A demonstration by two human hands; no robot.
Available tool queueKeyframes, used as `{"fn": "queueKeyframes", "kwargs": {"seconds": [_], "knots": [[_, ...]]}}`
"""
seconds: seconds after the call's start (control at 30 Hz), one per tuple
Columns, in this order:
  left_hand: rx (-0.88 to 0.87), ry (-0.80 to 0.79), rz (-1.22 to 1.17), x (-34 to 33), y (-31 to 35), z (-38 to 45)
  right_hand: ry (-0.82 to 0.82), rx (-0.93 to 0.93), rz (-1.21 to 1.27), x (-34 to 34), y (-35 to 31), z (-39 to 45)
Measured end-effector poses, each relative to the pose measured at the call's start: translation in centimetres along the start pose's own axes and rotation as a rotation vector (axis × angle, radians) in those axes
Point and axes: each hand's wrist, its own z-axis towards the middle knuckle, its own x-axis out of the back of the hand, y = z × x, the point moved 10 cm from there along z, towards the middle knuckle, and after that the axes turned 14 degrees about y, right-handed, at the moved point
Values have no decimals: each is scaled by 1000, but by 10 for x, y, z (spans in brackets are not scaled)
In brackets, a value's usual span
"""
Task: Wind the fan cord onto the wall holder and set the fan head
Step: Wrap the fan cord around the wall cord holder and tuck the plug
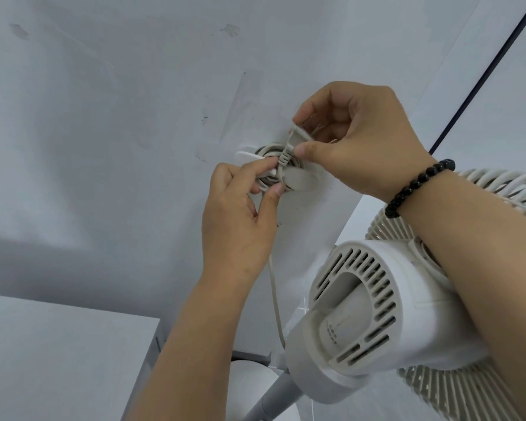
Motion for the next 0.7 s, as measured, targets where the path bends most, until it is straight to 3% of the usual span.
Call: {"fn": "queueKeyframes", "kwargs": {"seconds": [0.17,0.47,0.7], "knots": [[13,72,-49,3,3,-4,-68,-123,81,-6,10,-2],[-16,143,-18,7,4,-10,-56,-85,-7,-5,5,-3],[320,275,-175,17,-16,-12,-96,-60,-73,-10,4,-4]]}}
